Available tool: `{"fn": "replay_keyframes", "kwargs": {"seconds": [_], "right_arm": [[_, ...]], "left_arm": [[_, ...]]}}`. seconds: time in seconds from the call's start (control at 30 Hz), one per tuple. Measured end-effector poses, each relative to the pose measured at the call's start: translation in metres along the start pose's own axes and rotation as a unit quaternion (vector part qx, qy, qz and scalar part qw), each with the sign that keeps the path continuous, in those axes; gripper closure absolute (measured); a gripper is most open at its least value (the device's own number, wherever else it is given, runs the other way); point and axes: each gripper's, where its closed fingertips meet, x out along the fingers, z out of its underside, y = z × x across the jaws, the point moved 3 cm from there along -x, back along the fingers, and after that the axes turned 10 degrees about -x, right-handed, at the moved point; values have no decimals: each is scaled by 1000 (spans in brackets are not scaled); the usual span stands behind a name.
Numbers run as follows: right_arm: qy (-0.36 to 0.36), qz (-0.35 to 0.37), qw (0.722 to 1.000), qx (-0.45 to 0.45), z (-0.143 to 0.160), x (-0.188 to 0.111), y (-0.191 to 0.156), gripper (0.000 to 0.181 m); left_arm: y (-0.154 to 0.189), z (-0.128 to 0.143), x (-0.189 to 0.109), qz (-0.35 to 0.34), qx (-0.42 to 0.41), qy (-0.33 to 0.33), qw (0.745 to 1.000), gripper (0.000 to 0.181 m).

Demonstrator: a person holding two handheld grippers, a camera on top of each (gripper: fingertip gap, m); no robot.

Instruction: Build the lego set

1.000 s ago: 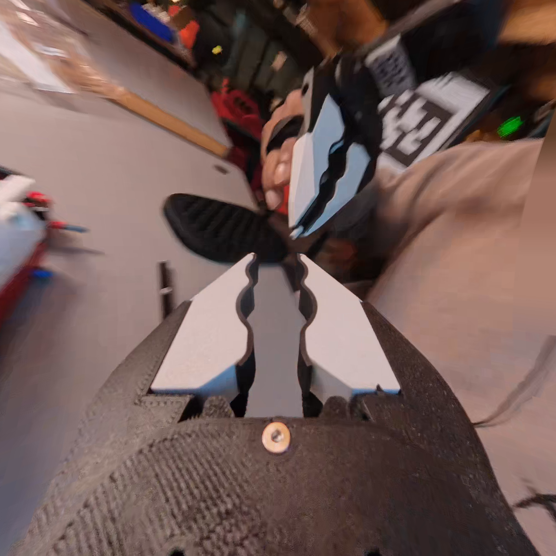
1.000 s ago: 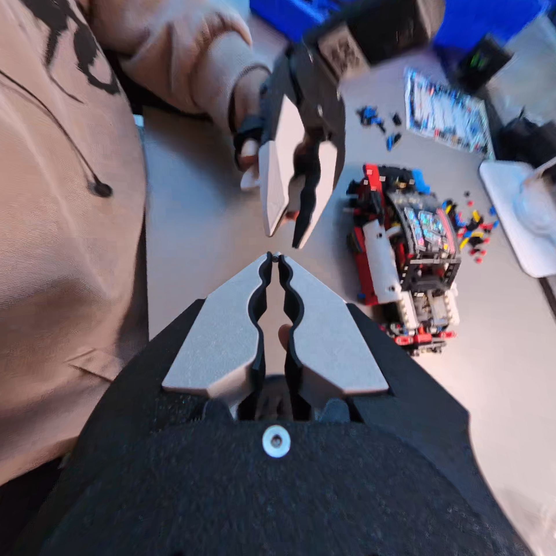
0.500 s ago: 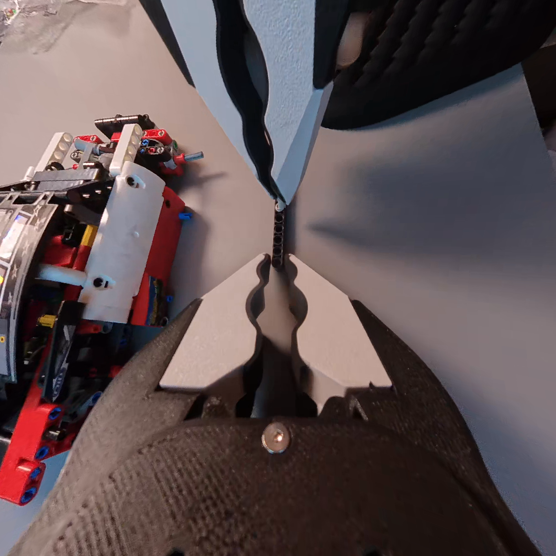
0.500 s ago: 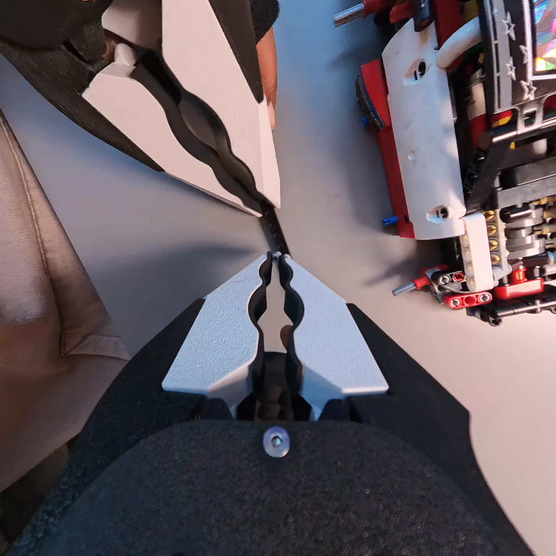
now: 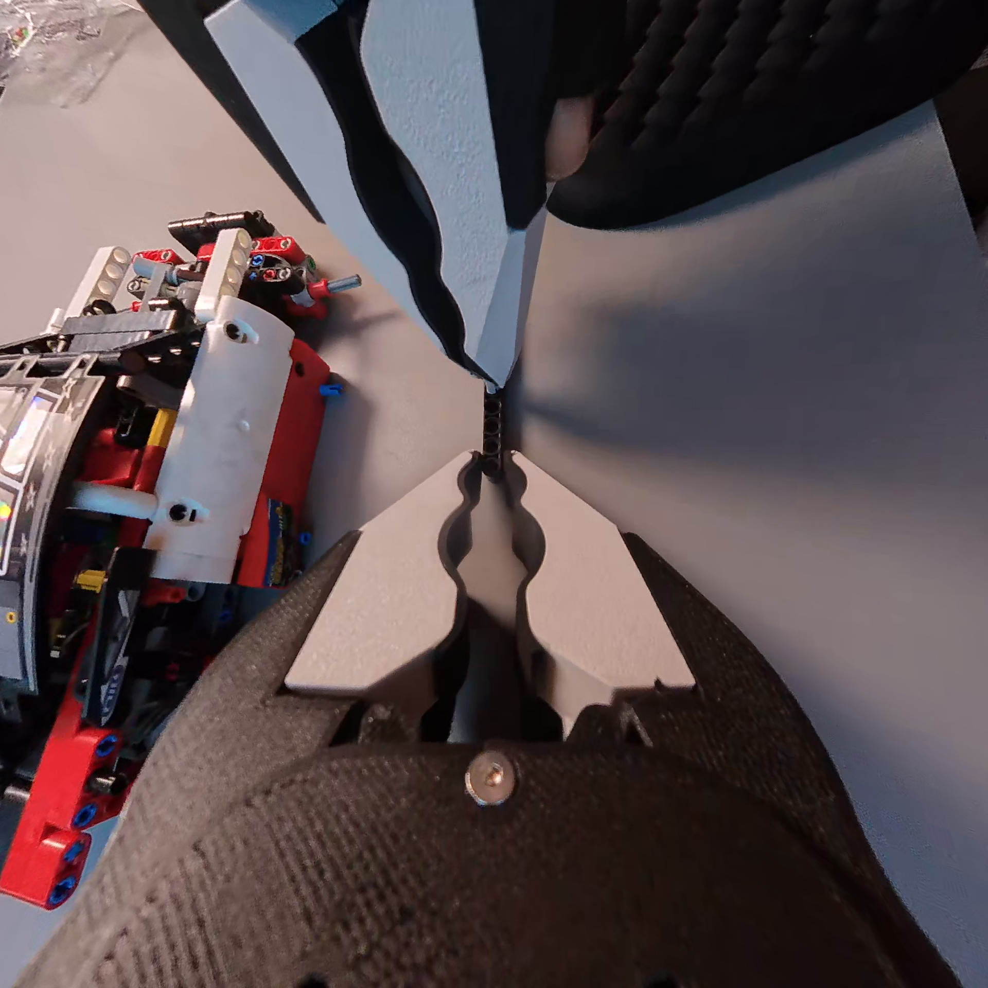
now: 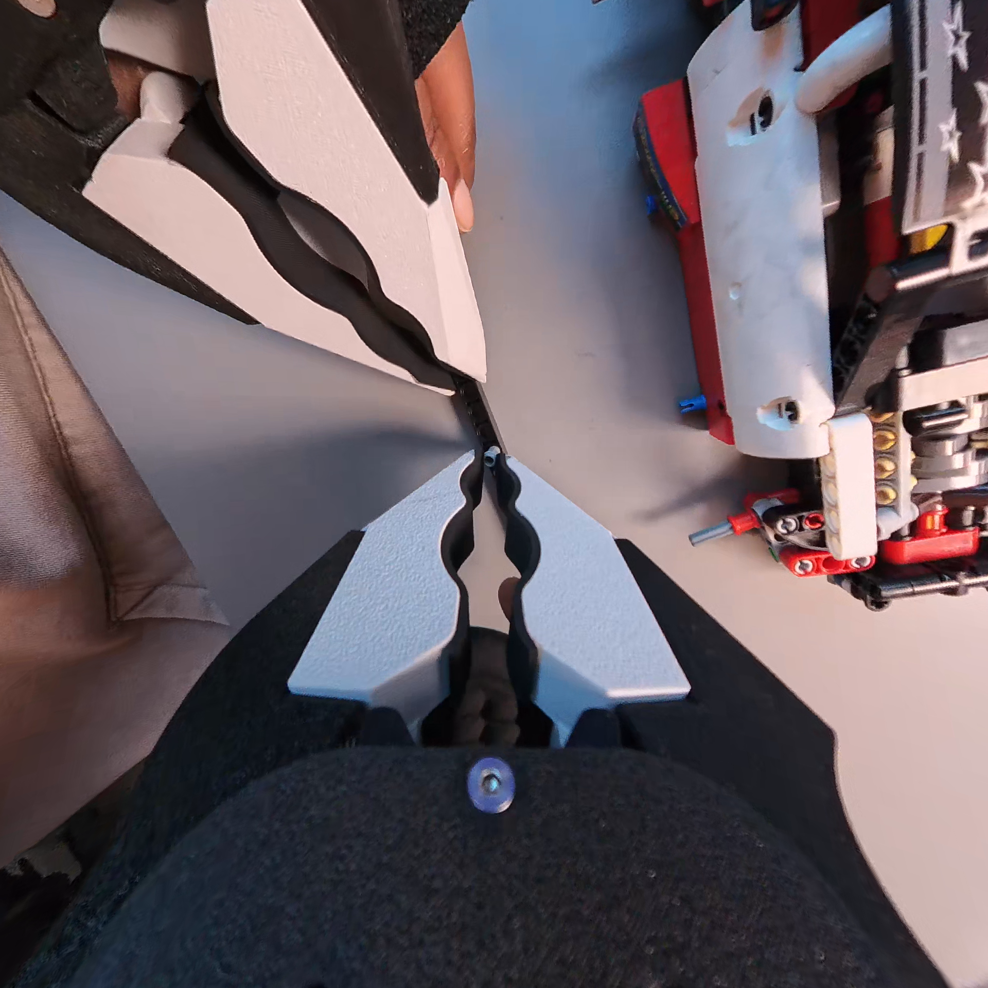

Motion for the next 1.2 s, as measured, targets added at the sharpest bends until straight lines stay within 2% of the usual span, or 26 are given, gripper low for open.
{"fn": "replay_keyframes", "kwargs": {"seconds": [0.37,0.57,0.87,0.97,1.13,1.2], "right_arm": [[-46,-5,999,-1,-5,2,4,180],[-83,-8,996,-33,-2,4,4,180],[-25,23,995,-89,-1,3,2,180],[28,34,992,-117,0,-3,-4,163],[82,77,986,-123,-1,-9,-3,180],[87,81,986,-119,-1,-7,-2,181]], "left_arm": [[0,0,0,-1,16,5,1000,175],[0,0,1,-2,18,6,1000,175],[-1,0,1,-4,16,7,1000,175],[-1,0,1,-5,17,7,1000,175],[-1,0,1,-5,18,8,1000,175],[-1,0,1,-6,18,8,1000,175]]}}
